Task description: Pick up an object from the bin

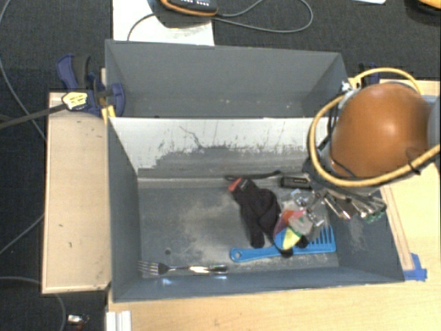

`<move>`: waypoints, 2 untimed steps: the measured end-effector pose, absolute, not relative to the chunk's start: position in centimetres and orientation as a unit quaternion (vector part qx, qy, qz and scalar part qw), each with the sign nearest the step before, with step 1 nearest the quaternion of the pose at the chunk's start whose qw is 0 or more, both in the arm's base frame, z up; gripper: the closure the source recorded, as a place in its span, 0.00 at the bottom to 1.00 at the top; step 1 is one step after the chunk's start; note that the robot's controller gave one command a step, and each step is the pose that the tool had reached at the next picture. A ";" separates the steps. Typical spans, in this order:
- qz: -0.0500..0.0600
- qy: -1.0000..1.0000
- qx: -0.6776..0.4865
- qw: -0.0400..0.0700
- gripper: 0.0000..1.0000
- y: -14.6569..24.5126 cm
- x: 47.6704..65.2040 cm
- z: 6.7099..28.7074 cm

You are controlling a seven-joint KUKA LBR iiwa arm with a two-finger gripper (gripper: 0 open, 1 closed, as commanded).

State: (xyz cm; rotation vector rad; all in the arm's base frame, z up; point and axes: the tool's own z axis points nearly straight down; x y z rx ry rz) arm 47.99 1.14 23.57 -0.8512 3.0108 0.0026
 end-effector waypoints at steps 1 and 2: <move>0.002 0.962 -0.275 0.003 1.00 1.1 49.1 31.2; -0.001 0.924 -0.382 0.008 1.00 2.0 48.6 26.3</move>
Offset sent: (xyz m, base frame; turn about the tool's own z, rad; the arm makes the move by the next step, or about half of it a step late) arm -0.0006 0.0139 -0.0098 -0.3139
